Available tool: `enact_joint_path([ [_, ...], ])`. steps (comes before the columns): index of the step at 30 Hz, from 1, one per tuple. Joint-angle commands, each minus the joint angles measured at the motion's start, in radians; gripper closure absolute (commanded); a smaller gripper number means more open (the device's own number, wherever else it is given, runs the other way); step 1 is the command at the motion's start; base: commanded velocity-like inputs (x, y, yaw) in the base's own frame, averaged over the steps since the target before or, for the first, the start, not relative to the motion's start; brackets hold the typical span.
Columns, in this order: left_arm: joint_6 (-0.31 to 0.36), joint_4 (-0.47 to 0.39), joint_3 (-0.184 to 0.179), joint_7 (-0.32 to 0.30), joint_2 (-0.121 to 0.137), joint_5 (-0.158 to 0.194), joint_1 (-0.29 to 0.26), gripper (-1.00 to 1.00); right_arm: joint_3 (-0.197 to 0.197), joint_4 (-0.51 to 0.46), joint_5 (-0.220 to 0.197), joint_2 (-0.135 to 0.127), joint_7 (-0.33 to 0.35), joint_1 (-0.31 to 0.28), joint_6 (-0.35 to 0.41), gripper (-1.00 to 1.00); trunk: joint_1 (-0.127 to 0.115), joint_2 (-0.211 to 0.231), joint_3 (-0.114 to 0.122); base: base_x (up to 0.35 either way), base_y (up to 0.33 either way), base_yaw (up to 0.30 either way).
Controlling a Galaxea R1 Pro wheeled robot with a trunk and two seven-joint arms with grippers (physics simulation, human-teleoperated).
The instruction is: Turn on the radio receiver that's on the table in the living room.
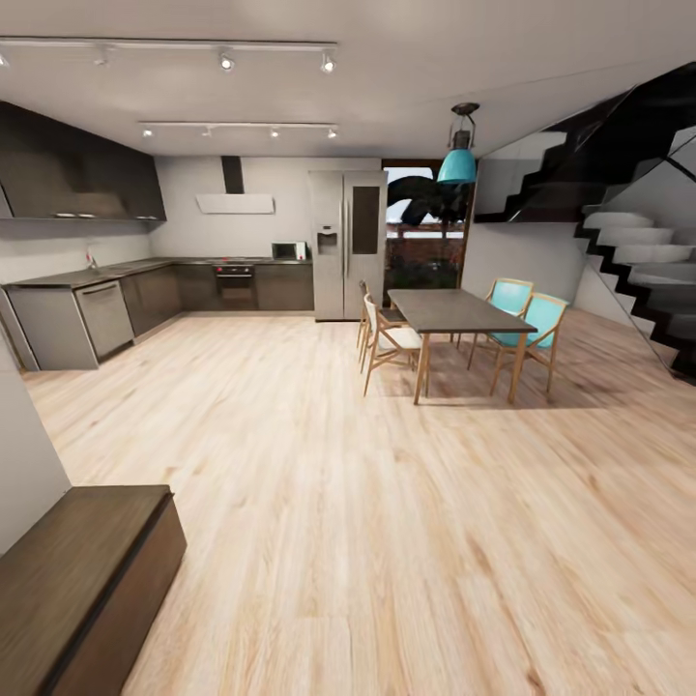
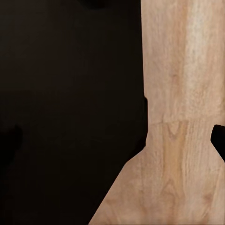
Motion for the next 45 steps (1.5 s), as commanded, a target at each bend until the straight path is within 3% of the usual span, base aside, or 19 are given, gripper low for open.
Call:
enact_joint_path([
  [1,0.0,0.0,0.0,0.0,0.0,0.0,0.0,-1.0,0.0,0.0,0.001,0.0,0.0,0.0,0.0,-1.0,0.0,0.0,0.0,0.0,0.0,-0.251],
  [45,-0.003,-0.003,-0.003,0.001,-0.004,-0.009,0.0,-1.0,-0.007,-0.003,-0.007,-0.002,0.007,0.0,-0.001,-1.0,0.0,0.0,0.0,0.0,0.0,-0.281],
])
